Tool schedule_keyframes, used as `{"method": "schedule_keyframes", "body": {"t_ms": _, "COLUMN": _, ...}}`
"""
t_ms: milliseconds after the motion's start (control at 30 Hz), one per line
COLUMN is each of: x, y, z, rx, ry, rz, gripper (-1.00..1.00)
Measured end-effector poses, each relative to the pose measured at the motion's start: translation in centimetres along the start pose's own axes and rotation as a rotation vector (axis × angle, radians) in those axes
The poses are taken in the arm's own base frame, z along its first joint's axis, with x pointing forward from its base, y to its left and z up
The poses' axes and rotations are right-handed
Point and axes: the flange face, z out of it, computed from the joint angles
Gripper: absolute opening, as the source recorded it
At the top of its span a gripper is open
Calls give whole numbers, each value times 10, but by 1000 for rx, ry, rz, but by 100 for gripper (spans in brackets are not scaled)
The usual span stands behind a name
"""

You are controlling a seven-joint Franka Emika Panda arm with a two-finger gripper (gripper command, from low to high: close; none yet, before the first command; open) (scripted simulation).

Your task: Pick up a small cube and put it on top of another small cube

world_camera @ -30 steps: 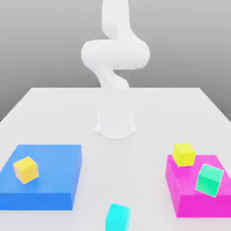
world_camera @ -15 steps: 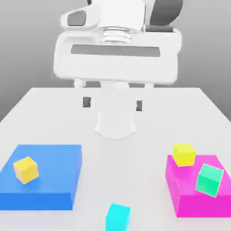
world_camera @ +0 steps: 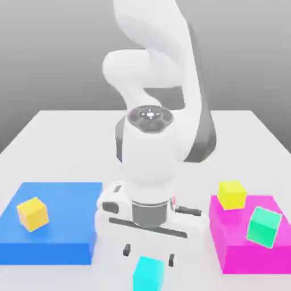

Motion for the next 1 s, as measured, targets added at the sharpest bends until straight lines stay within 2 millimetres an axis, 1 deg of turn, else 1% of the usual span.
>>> {"method": "schedule_keyframes", "body": {"t_ms": 33, "x": 0, "y": 1, "z": 12, "rx": -1, "ry": 0, "rz": 0, "gripper": -100}}
{"method": "schedule_keyframes", "body": {"t_ms": 200, "x": 0, "y": 0, "z": 12, "rx": 0, "ry": 0, "rz": 0, "gripper": -100}}
{"method": "schedule_keyframes", "body": {"t_ms": 233, "x": -1, "y": 1, "z": 18, "rx": 0, "ry": 0, "rz": 0, "gripper": -100}}
{"method": "schedule_keyframes", "body": {"t_ms": 267, "x": -1, "y": 1, "z": 15, "rx": 0, "ry": 0, "rz": 0, "gripper": -100}}
{"method": "schedule_keyframes", "body": {"t_ms": 333, "x": 0, "y": 0, "z": -4, "rx": 0, "ry": 0, "rz": 1, "gripper": -100}}
{"method": "schedule_keyframes", "body": {"t_ms": 400, "x": 0, "y": 0, "z": -28, "rx": 0, "ry": 0, "rz": 0, "gripper": -100}}
{"method": "schedule_keyframes", "body": {"t_ms": 433, "x": -4, "y": -2, "z": -41, "rx": 0, "ry": 0, "rz": -8, "gripper": -100}}
{"method": "schedule_keyframes", "body": {"t_ms": 467, "x": -19, "y": -12, "z": -56, "rx": 3, "ry": -3, "rz": -45, "gripper": -100}}
{"method": "schedule_keyframes", "body": {"t_ms": 500, "x": -38, "y": -23, "z": -71, "rx": 5, "ry": -6, "rz": -91, "gripper": -100}}
{"method": "schedule_keyframes", "body": {"t_ms": 567, "x": -82, "y": -44, "z": -102, "rx": 10, "ry": -9, "rz": -192, "gripper": -100}}
{"method": "schedule_keyframes", "body": {"t_ms": 600, "x": -109, "y": -53, "z": -117, "rx": 10, "ry": -10, "rz": -252, "gripper": -100}}
{"method": "schedule_keyframes", "body": {"t_ms": 633, "x": -148, "y": -62, "z": -133, "rx": 10, "ry": -11, "rz": -334, "gripper": -100}}
{"method": "schedule_keyframes", "body": {"t_ms": 700, "x": -209, "y": -68, "z": -163, "rx": 6, "ry": -9, "rz": -461, "gripper": -100}}
{"method": "schedule_keyframes", "body": {"t_ms": 733, "x": -241, "y": -68, "z": -171, "rx": 3, "ry": -6, "rz": -528, "gripper": -100}}
{"method": "schedule_keyframes", "body": {"t_ms": 767, "x": -274, "y": -66, "z": -168, "rx": 1, "ry": -4, "rz": -594, "gripper": -100}}
{"method": "schedule_keyframes", "body": {"t_ms": 800, "x": -296, "y": -63, "z": -158, "rx": 0, "ry": -3, "rz": -641, "gripper": -100}}
{"method": "schedule_keyframes", "body": {"t_ms": 833, "x": -272, "y": -66, "z": -147, "rx": 0, "ry": -3, "rz": -591, "gripper": -100}}
{"method": "schedule_keyframes", "body": {"t_ms": 867, "x": -243, "y": -68, "z": -131, "rx": 0, "ry": -3, "rz": -532, "gripper": 100}}
{"method": "schedule_keyframes", "body": {"t_ms": 1000, "x": -243, "y": -68, "z": -131, "rx": 0, "ry": -3, "rz": -532, "gripper": 100}}
